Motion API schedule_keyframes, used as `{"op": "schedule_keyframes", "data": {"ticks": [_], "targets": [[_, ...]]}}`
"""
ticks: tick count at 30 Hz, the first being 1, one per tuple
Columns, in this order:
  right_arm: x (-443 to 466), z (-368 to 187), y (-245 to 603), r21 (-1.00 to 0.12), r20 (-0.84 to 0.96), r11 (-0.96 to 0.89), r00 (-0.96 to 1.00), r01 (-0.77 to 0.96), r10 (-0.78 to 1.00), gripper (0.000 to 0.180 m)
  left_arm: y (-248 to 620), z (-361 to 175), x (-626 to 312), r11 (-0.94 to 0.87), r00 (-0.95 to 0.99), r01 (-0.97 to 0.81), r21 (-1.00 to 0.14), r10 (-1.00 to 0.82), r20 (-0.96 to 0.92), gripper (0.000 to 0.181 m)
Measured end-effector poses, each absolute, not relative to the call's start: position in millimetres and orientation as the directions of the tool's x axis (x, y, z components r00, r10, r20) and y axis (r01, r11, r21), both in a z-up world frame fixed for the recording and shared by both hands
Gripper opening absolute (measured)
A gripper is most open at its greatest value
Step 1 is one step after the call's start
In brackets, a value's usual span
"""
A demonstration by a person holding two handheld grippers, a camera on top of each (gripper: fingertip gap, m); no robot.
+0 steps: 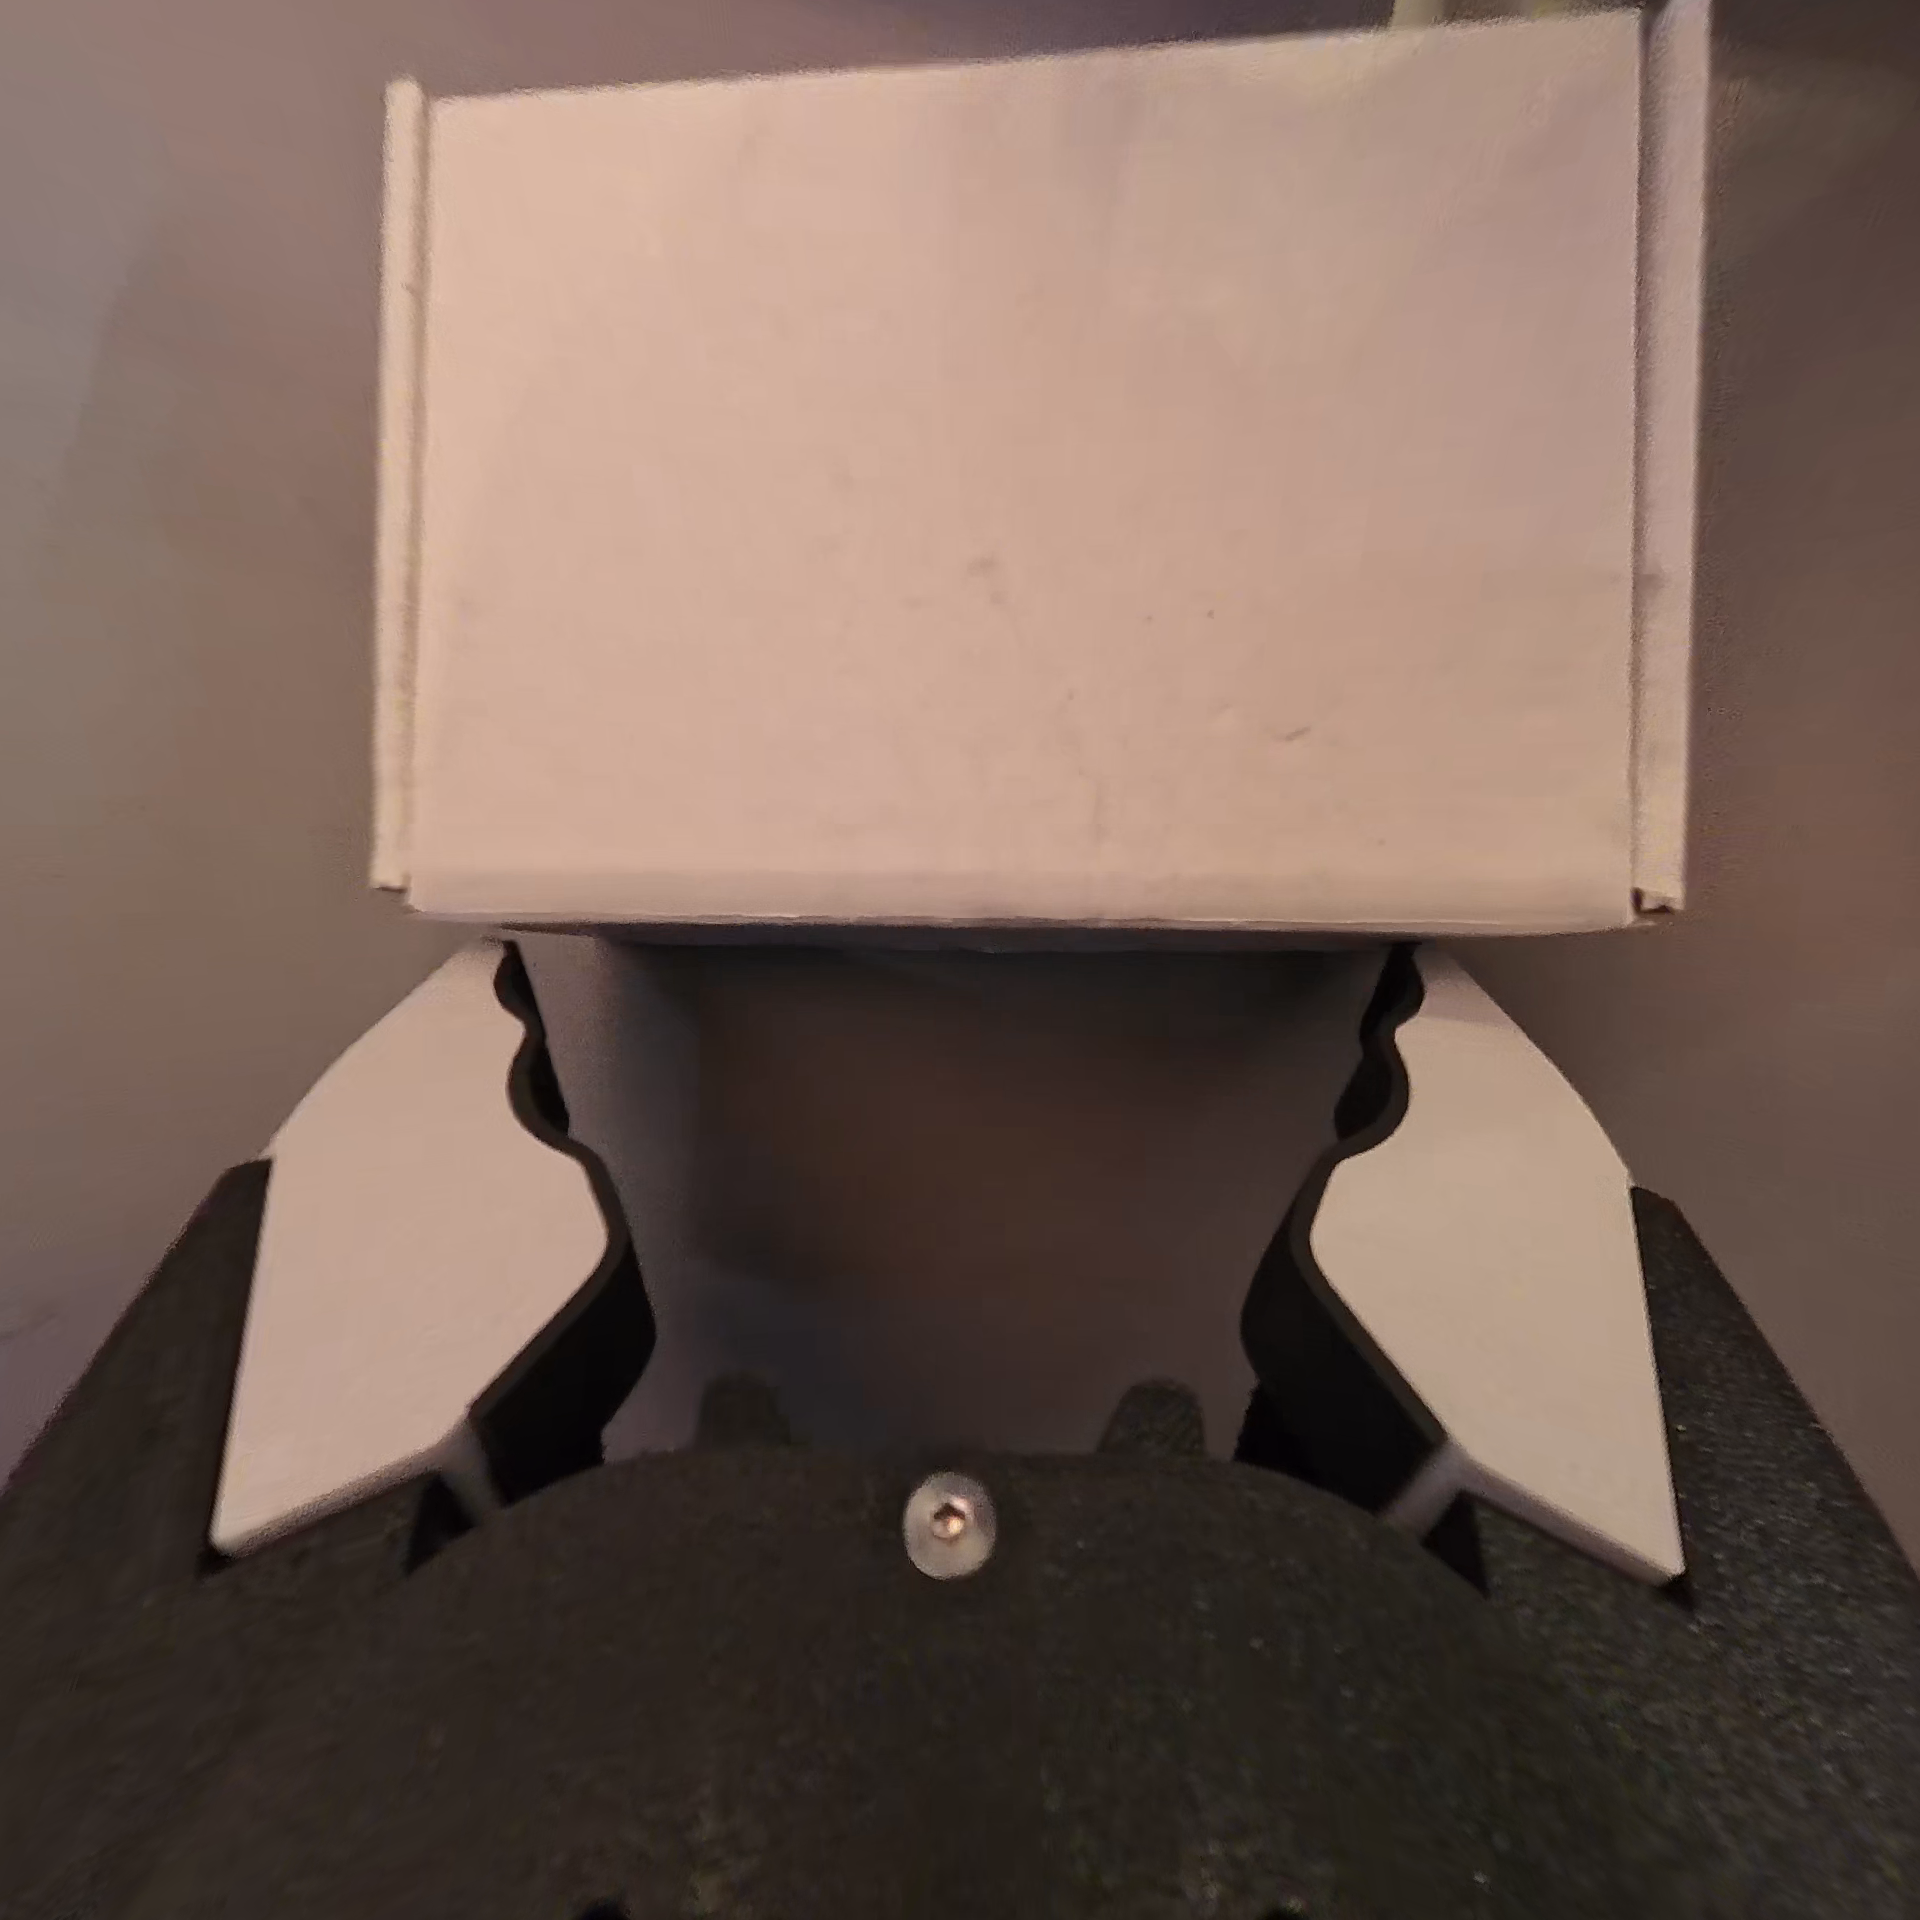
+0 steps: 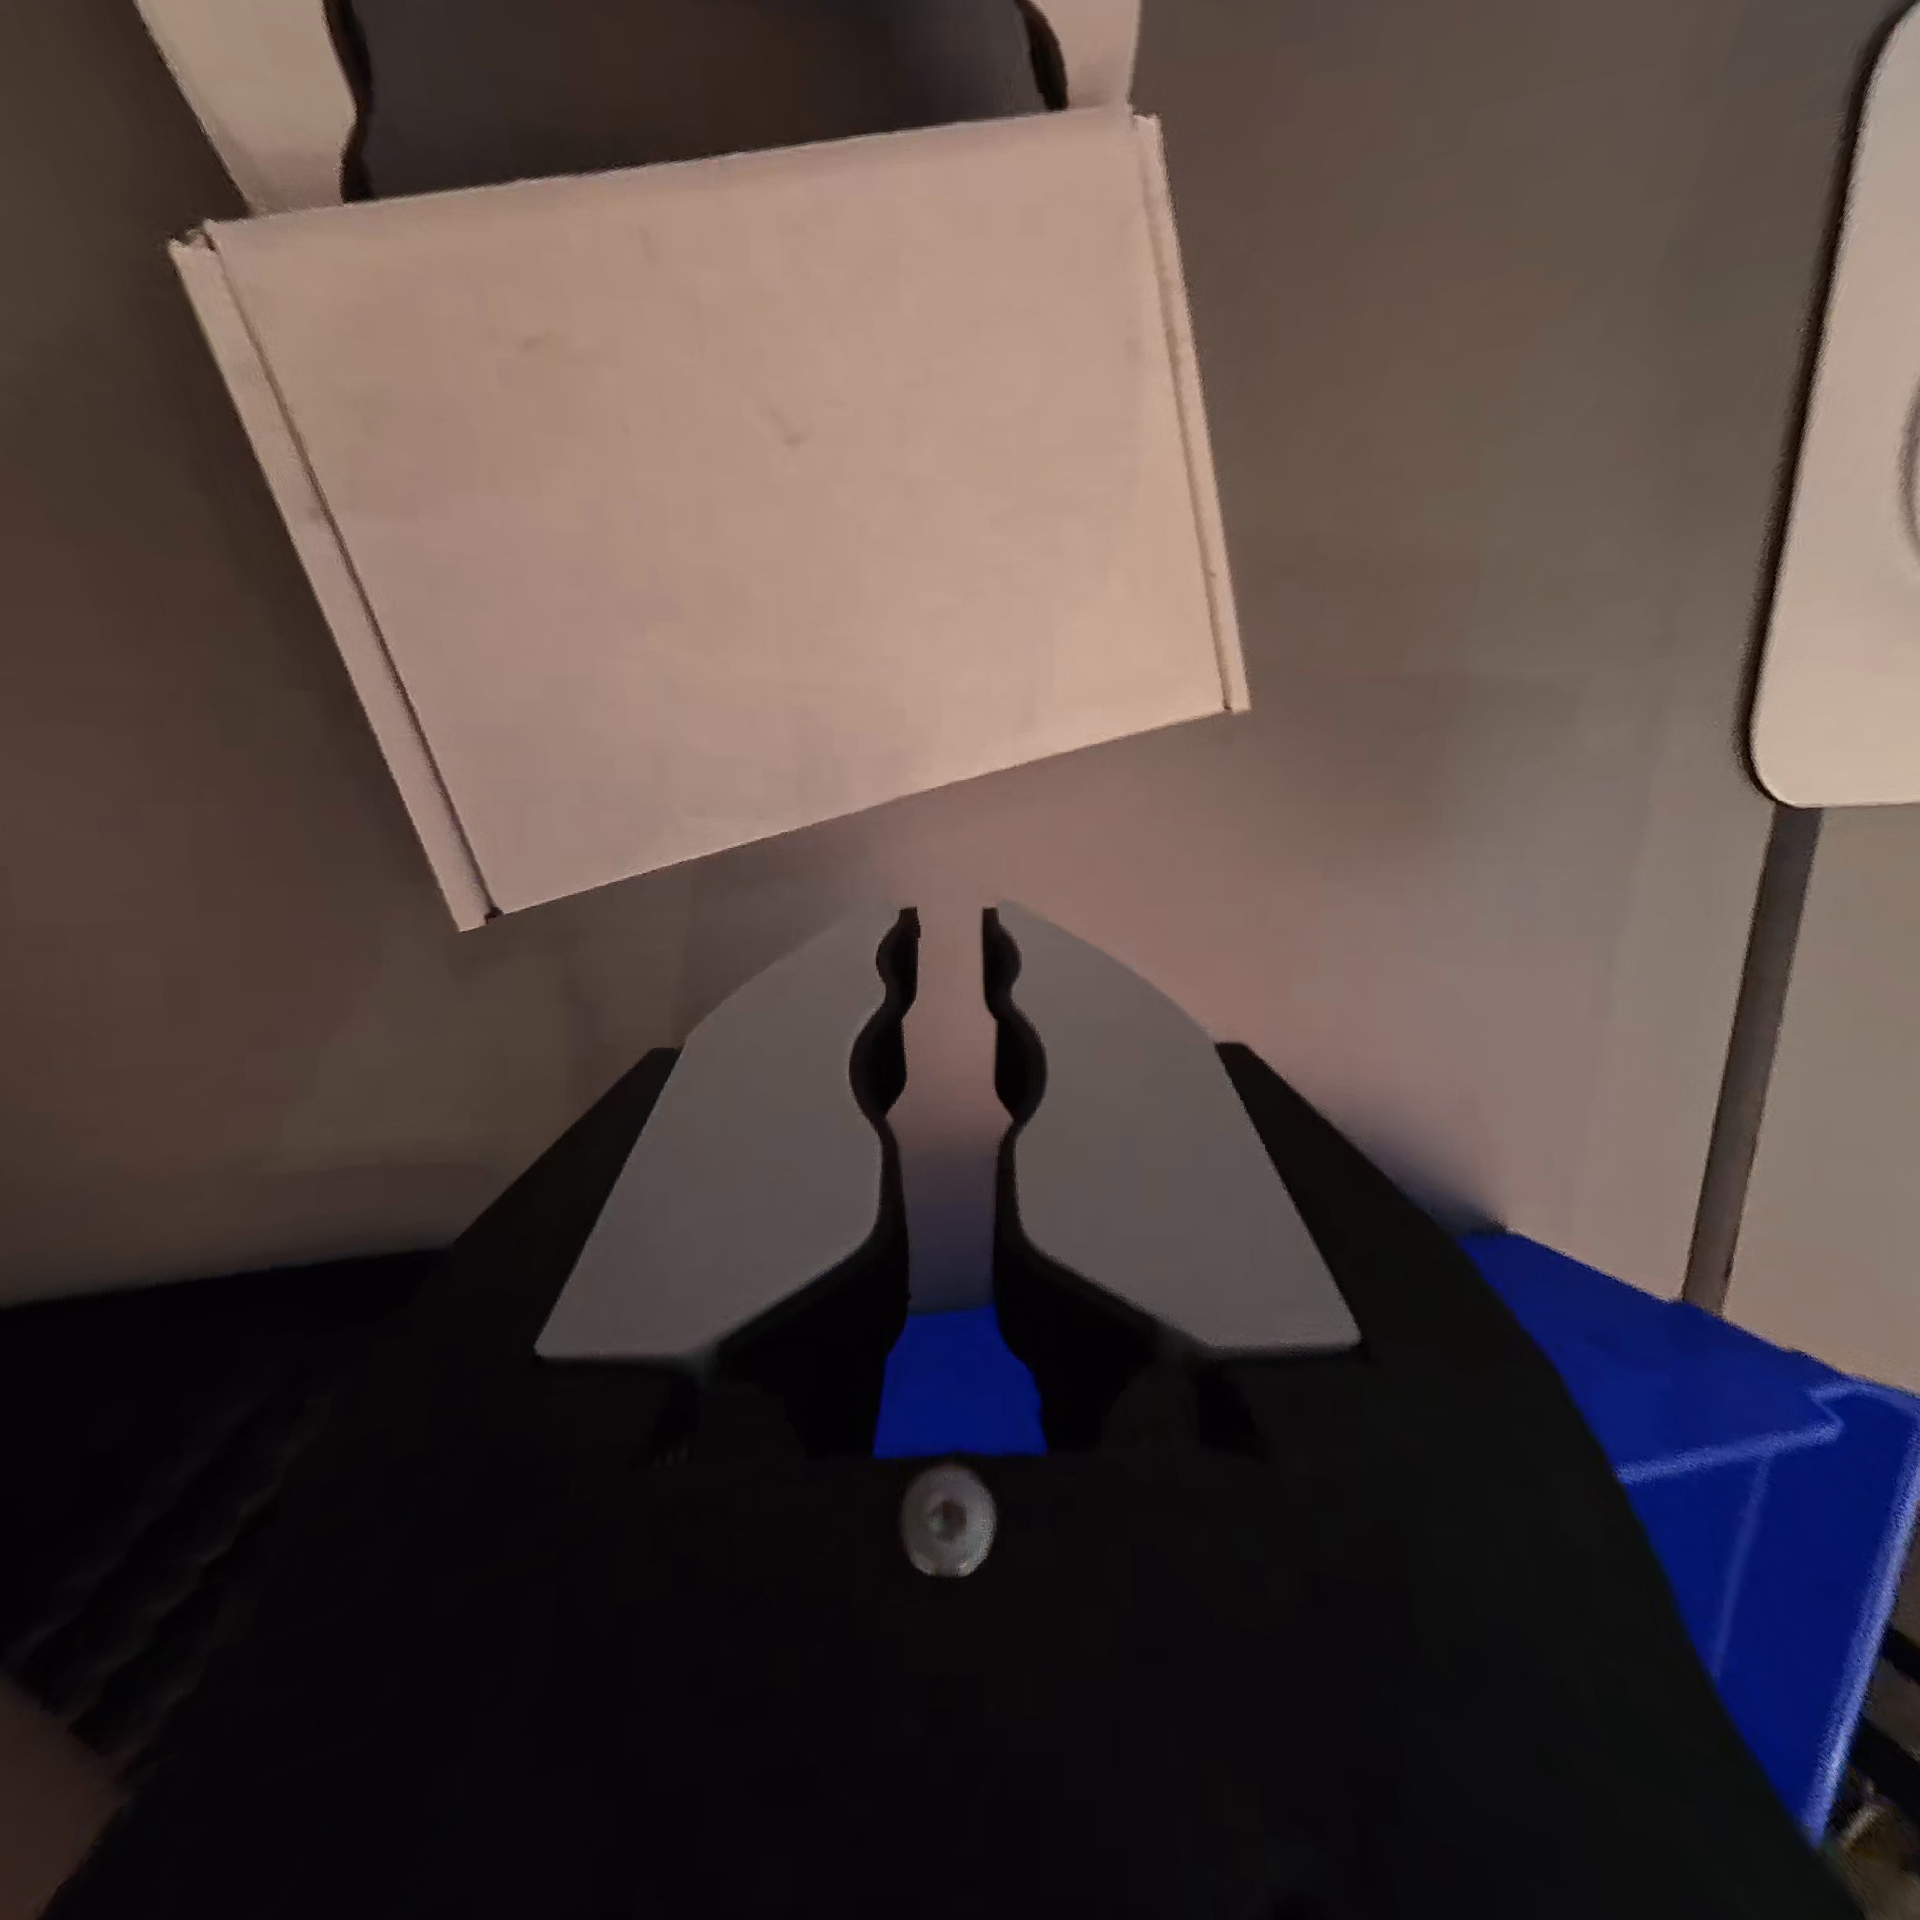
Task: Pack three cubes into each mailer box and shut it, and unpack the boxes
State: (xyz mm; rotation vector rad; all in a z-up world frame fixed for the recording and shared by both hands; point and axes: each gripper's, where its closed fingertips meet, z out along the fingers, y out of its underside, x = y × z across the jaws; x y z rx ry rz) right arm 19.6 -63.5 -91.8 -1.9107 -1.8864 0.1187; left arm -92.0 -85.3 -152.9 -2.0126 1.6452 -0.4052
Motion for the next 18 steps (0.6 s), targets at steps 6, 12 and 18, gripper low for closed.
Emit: {"op": "schedule_keyframes", "data": {"ticks": [6,12,18], "targets": [[20,-85,-60,-0.406,0.306,-0.138,0.277,0.903,0.911,0.027,-75,-123,-88,-0.126,0.297,-0.757,-0.641,-0.94,-0.166,0.145],[20,-98,-73,-0.429,0.187,-0.509,0.625,0.746,0.758,0.051,-73,-97,-84,-0.132,0.342,-0.658,-0.741,-0.929,-0.138,0.14],[-11,-69,-65,-0.594,-0.073,-0.686,0.821,0.42,0.566,0.084,-94,-58,-75,-0.053,0.246,-0.494,-0.868,-0.966,-0.082,0.135]]}}
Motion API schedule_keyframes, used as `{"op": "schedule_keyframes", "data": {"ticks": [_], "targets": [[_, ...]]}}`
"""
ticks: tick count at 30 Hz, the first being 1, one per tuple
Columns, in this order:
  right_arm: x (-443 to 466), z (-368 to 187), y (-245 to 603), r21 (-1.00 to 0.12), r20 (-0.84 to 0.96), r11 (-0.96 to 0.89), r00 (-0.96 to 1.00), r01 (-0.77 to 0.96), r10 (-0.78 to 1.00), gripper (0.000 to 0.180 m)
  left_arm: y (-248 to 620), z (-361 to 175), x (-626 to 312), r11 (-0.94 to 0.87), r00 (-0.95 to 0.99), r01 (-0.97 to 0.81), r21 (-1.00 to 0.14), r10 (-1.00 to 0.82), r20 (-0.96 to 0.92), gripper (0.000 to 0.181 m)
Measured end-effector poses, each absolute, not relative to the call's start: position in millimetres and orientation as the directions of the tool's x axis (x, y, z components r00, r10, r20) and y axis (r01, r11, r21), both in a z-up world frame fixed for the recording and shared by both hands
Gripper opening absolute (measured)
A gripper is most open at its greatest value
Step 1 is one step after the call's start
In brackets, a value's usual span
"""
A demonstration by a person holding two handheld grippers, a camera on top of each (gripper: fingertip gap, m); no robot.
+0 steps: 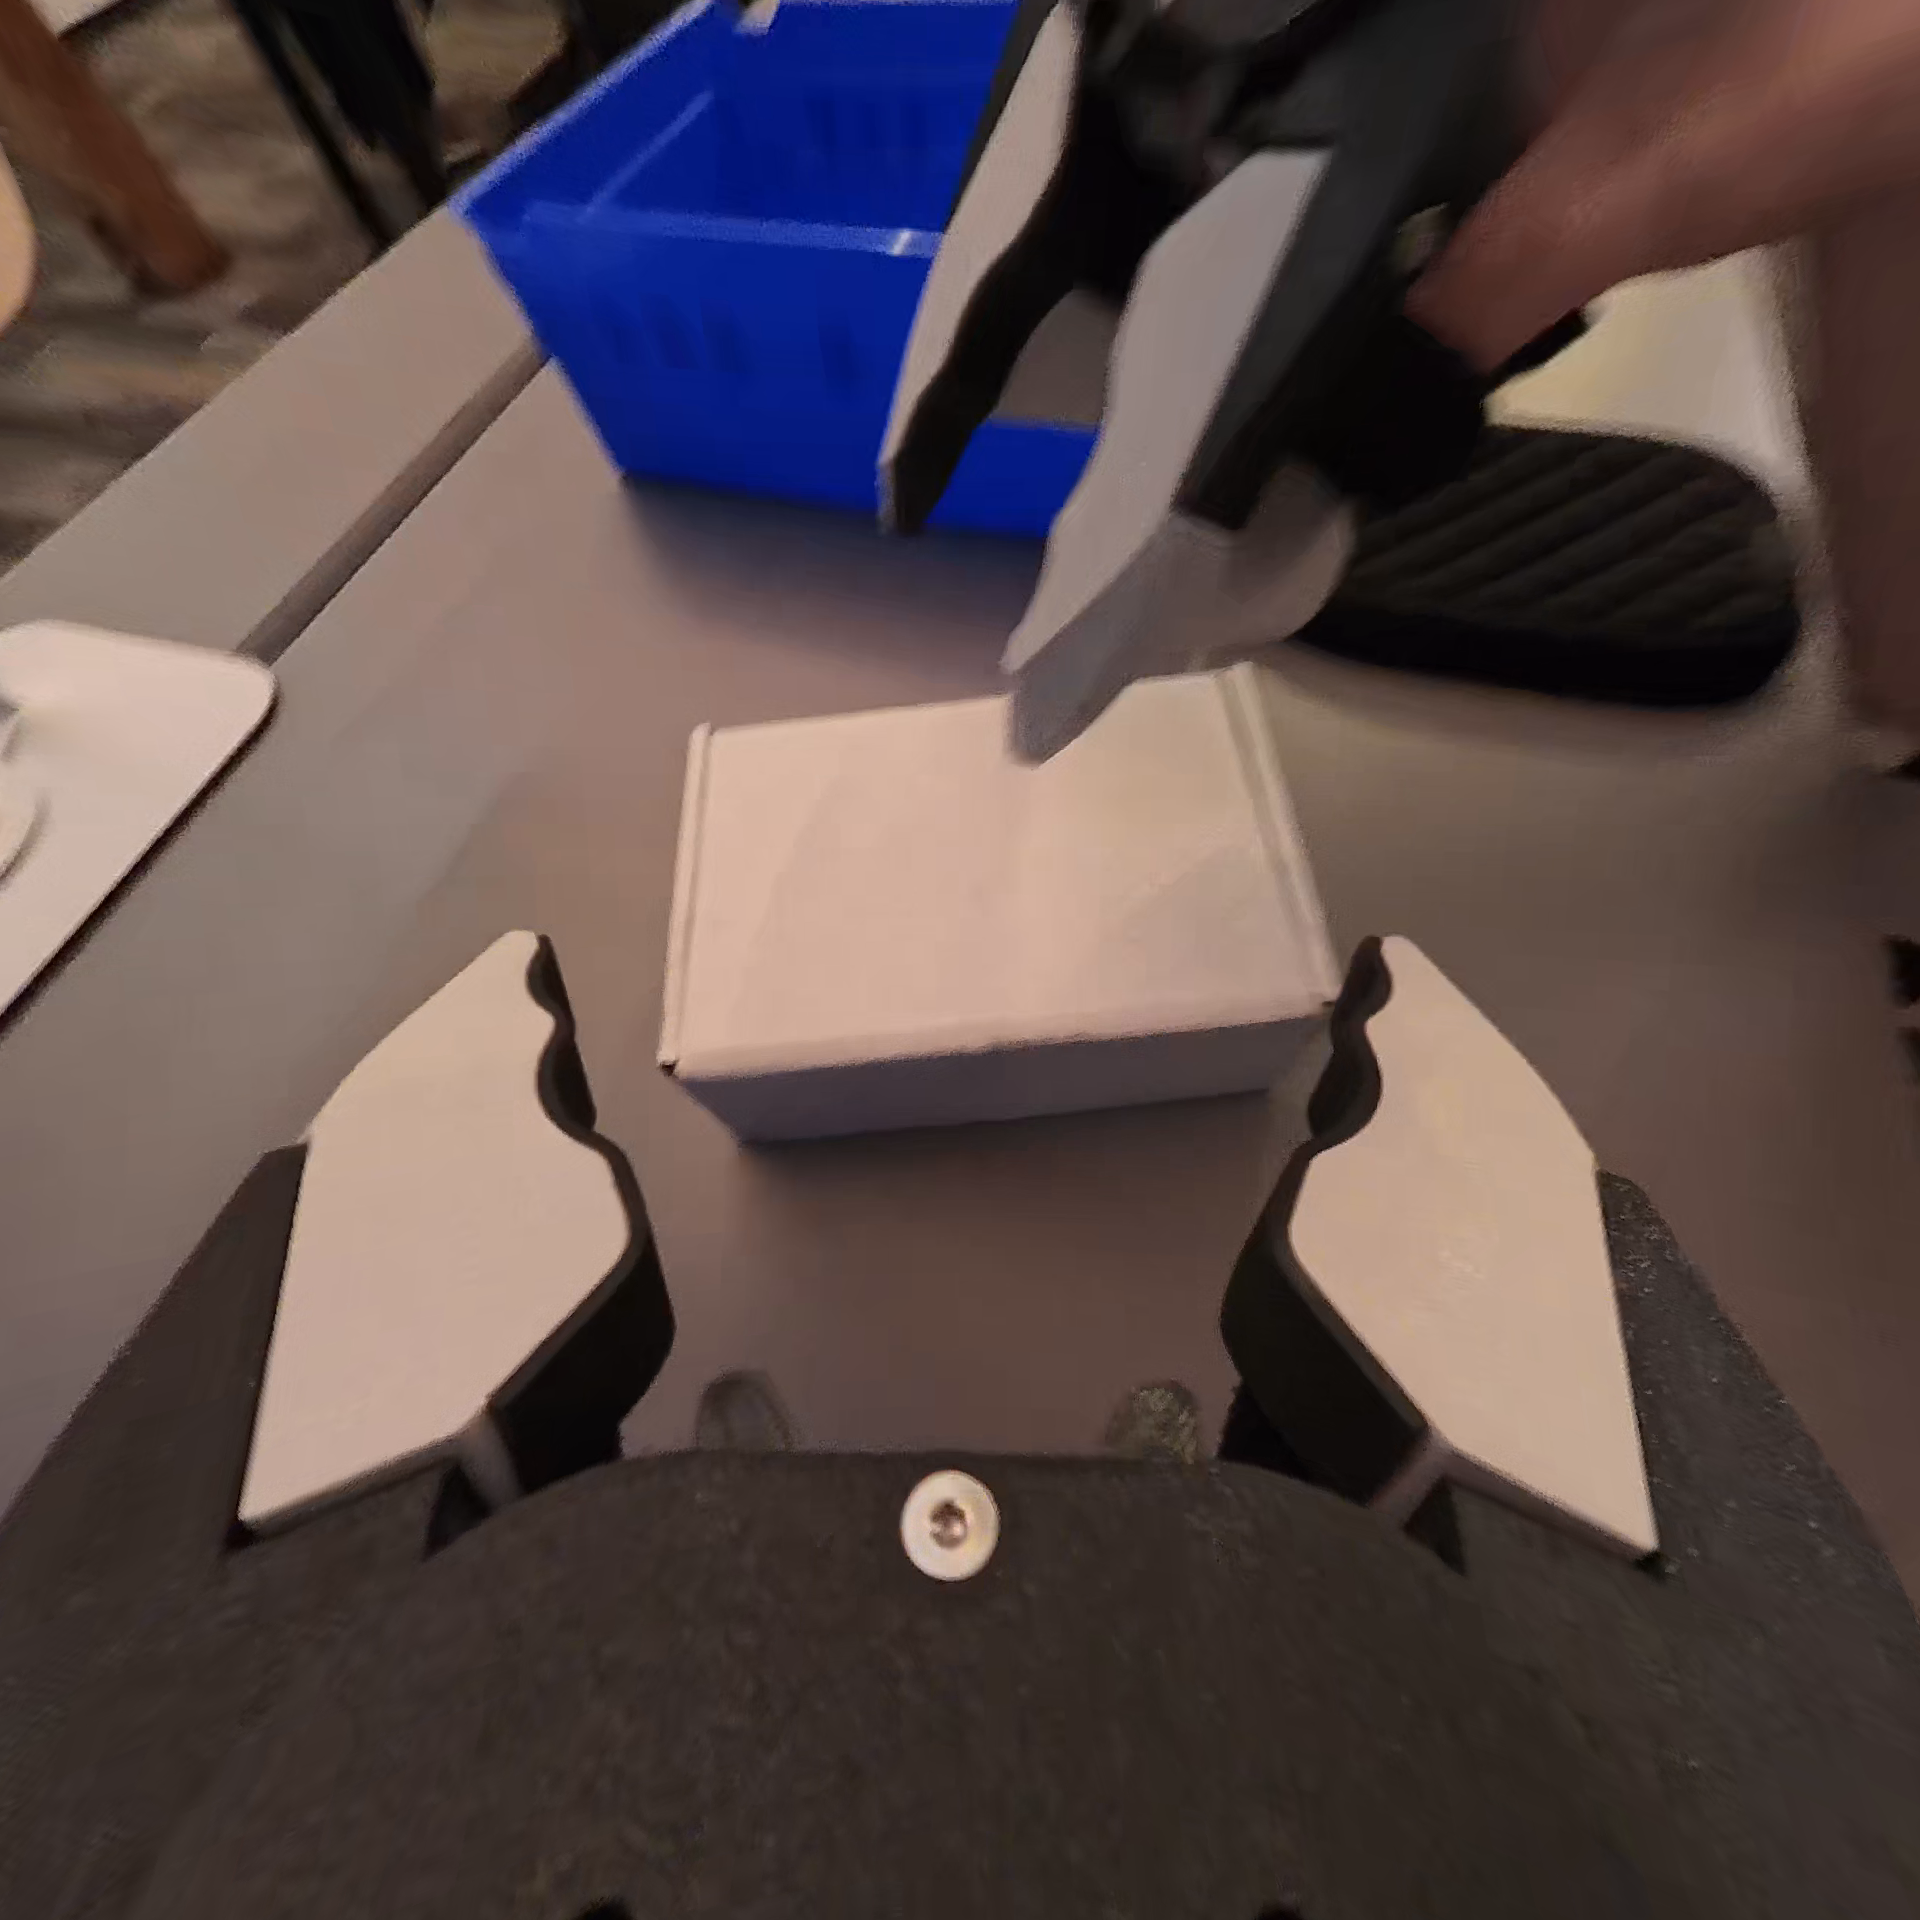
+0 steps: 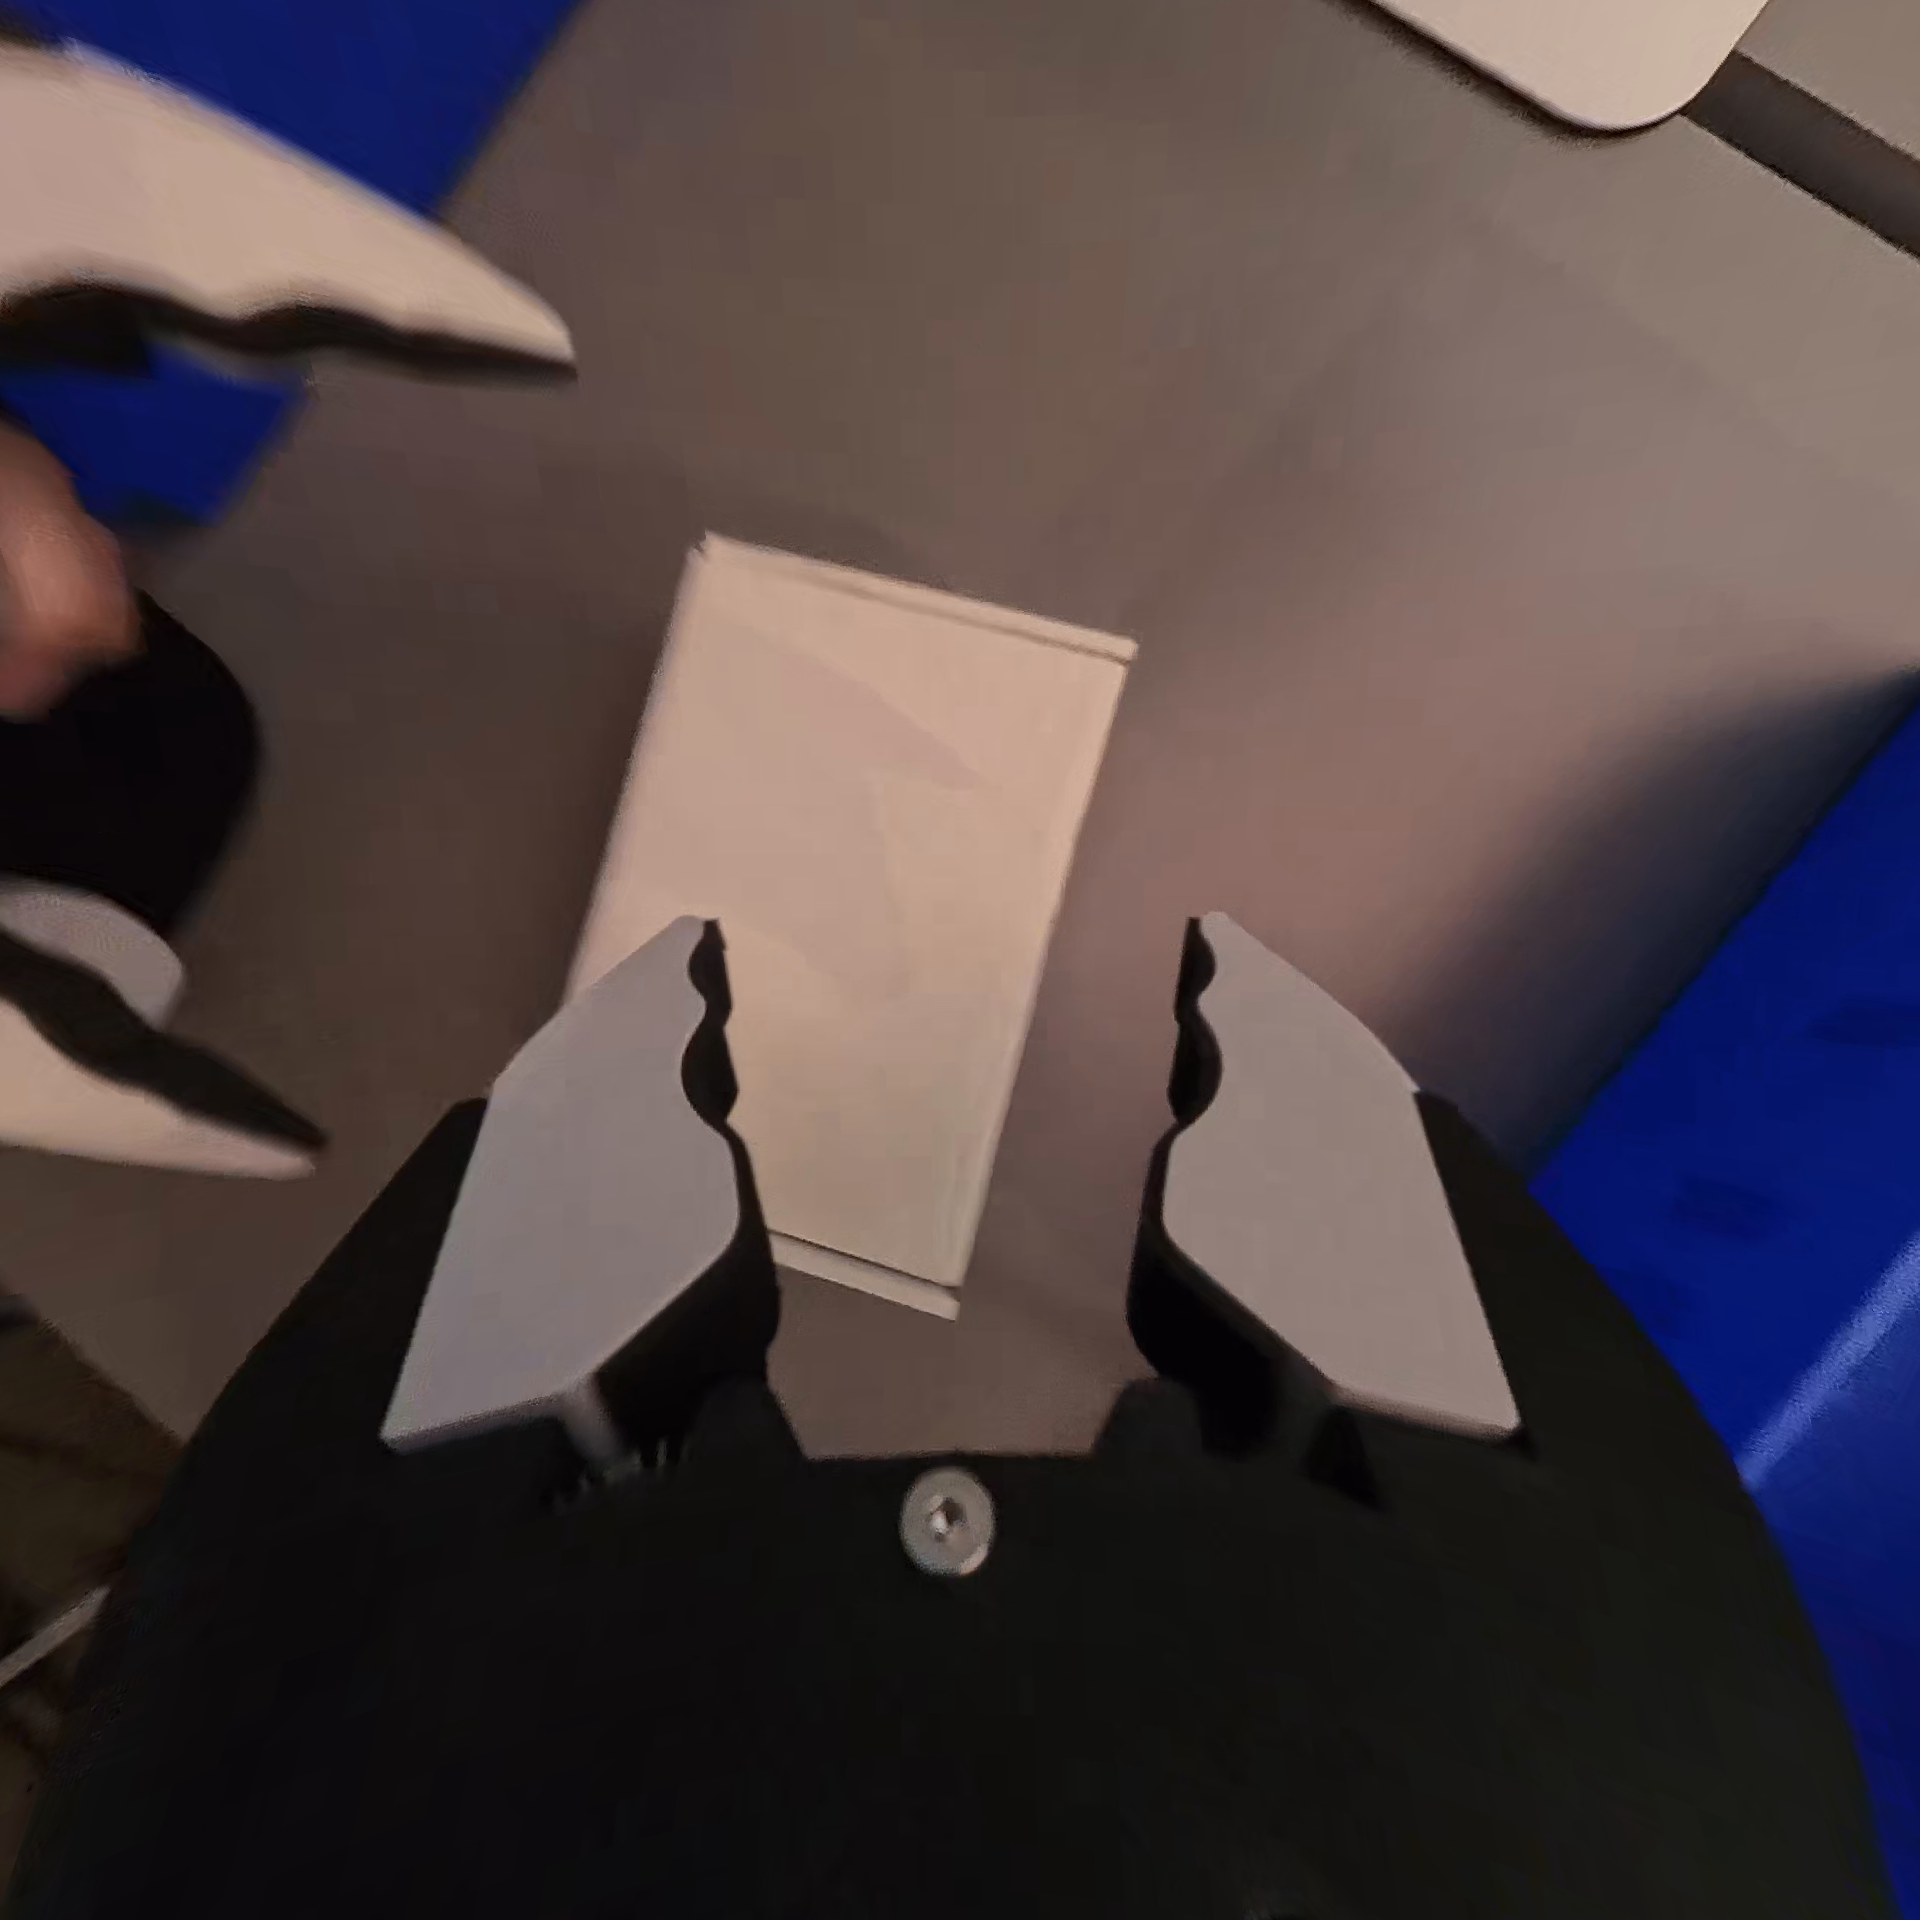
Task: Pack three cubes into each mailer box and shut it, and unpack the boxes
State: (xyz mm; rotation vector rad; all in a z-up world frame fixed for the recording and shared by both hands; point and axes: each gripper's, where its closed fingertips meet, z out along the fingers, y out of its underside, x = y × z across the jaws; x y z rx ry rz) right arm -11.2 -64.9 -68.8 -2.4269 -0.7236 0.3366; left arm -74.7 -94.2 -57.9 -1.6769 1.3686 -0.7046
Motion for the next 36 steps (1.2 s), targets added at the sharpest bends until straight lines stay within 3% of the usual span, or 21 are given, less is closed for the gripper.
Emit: {"op": "schedule_keyframes", "data": {"ticks": [2,6,10,14,21,36], "targets": [[-22,-66,-71,-0.562,-0.152,-0.739,0.831,0.373,0.535,0.09,-103,-44,-74,-0.026,0.207,-0.438,-0.899,-0.976,-0.073,0.135],[-37,-81,-75,-0.451,-0.115,-0.791,0.852,0.413,0.51,0.108,-104,-16,-80,0.028,0.213,-0.322,-0.946,-0.972,-0.101,0.132],[-52,-98,-77,-0.372,-0.046,-0.811,0.863,0.452,0.503,0.117,-111,31,-95,-0.021,0.163,-0.041,-0.999,-0.987,0.014,0.123],[-53,-113,-68,-0.347,0.009,-0.832,0.888,0.434,0.46,0.117,-109,66,-126,-0.002,0.145,0.235,-0.972,-0.989,0.037,0.118],[-39,-116,-60,-0.285,0.137,-0.856,0.902,0.432,0.409,0.118,-92,60,-139,0.002,0.198,0.225,-0.974,-0.979,0.043,0.117],[-35,-140,-73,-0.143,0.083,-0.903,0.914,0.404,0.396,0.127,-97,50,-128,0.002,0.174,0.161,-0.987,-0.984,0.027,0.114]]}}
